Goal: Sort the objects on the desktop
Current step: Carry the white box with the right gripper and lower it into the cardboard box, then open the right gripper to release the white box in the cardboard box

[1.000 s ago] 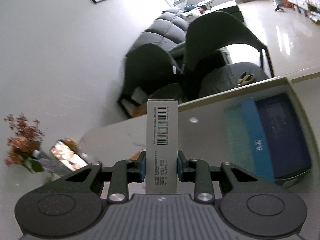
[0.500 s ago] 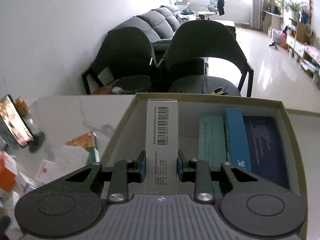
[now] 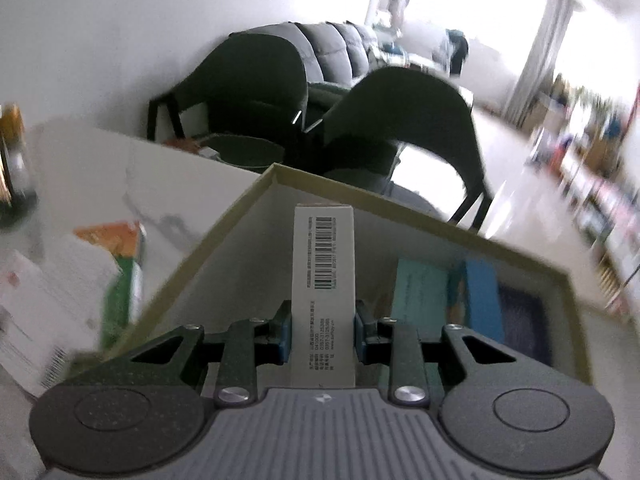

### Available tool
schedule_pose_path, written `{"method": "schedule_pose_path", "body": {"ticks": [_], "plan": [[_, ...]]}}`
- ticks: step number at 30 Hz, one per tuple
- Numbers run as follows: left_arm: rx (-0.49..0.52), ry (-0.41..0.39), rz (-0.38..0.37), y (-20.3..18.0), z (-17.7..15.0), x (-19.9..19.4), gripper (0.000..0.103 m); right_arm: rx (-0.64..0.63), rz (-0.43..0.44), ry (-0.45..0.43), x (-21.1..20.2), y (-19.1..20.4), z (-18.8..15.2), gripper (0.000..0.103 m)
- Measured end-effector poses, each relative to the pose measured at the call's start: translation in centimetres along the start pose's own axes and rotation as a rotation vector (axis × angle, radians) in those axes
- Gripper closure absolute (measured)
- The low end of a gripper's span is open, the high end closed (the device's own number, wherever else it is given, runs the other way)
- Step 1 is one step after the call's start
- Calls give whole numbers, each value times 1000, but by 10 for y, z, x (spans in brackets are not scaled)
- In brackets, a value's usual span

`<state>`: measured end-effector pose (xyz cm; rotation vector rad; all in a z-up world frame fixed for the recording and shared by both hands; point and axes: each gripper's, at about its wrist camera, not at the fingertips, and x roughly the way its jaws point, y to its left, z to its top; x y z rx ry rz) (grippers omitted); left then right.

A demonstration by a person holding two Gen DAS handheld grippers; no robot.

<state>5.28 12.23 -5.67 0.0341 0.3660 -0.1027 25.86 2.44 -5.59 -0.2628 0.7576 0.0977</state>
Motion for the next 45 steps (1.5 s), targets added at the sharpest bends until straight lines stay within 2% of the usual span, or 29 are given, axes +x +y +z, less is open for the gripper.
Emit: {"method": "schedule_pose_path", "body": {"ticks": [10, 18, 21, 28, 33, 45], "plan": [[-14, 24, 11, 5, -3, 6, 7, -182, -118, -33, 12, 14, -9, 63], [-55, 41, 3, 9, -4, 10, 7, -231, -138, -22, 23, 10, -18, 57], [-61, 46, 2, 10, -4, 12, 7, -205, -114, -22, 22, 6, -15, 57], [-76, 70, -4, 14, -2, 21, 7, 6, 31, -30, 0, -23, -4, 53], [-76, 91, -11, 14, 2, 30, 7, 112, 108, -34, -21, -37, -2, 49], [-47, 144, 15, 9, 7, 65, 9, 194, 182, -99, -72, -47, -15, 41]]}}
